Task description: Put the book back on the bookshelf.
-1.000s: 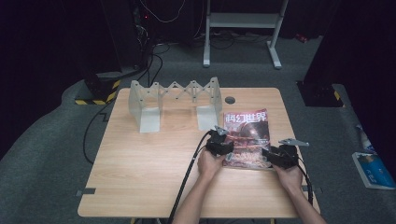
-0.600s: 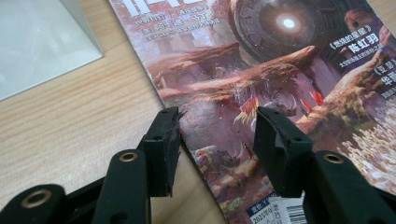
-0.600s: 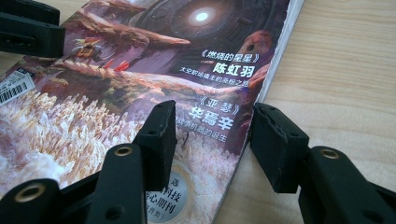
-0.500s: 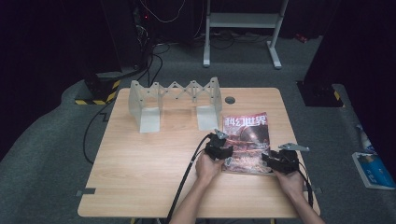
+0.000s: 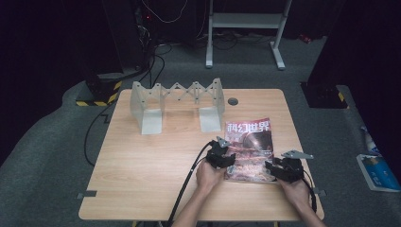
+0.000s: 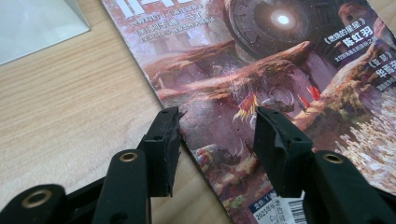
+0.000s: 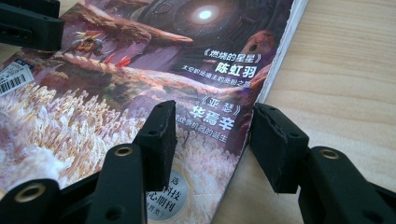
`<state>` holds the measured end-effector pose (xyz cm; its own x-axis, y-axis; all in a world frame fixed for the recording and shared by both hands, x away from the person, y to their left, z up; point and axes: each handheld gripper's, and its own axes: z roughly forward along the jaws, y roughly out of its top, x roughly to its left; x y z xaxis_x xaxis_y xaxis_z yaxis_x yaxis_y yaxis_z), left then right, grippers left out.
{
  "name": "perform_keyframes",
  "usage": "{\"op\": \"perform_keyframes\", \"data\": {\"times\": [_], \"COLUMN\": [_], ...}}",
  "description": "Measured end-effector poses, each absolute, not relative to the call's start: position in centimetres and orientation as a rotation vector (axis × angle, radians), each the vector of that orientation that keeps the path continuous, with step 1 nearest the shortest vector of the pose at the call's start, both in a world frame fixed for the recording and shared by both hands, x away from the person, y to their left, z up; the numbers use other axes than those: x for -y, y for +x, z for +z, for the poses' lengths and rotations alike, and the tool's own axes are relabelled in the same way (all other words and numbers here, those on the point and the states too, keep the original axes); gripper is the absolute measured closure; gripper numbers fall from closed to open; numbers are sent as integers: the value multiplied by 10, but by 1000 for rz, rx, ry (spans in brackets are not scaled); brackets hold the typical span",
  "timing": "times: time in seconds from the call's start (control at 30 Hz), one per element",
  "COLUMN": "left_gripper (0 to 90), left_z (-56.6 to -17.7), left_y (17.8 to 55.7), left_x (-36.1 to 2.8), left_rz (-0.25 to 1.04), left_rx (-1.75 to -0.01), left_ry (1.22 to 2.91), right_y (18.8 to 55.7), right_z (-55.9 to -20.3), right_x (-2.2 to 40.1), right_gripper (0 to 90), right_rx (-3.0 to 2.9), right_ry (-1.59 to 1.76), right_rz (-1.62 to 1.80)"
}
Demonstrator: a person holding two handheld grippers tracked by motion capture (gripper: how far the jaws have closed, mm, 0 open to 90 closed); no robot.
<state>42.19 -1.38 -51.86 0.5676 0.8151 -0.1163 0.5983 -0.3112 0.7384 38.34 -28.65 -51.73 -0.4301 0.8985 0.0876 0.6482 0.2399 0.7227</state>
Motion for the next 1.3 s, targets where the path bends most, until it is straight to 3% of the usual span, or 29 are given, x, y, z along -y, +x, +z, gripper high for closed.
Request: {"op": "perform_keyframes", "data": {"times": [1.3], "left_gripper": [508], "left_z": [-521], "left_y": [366], "left_x": [0], "left_rz": [360], "left_rx": [-1112], "left_ry": [2025], "right_y": [337], "right_z": [-516], "right_x": [283], "right_gripper": [508], "right_rx": [-2251], "right_ry": [1351], "right_rz": [1019]}}
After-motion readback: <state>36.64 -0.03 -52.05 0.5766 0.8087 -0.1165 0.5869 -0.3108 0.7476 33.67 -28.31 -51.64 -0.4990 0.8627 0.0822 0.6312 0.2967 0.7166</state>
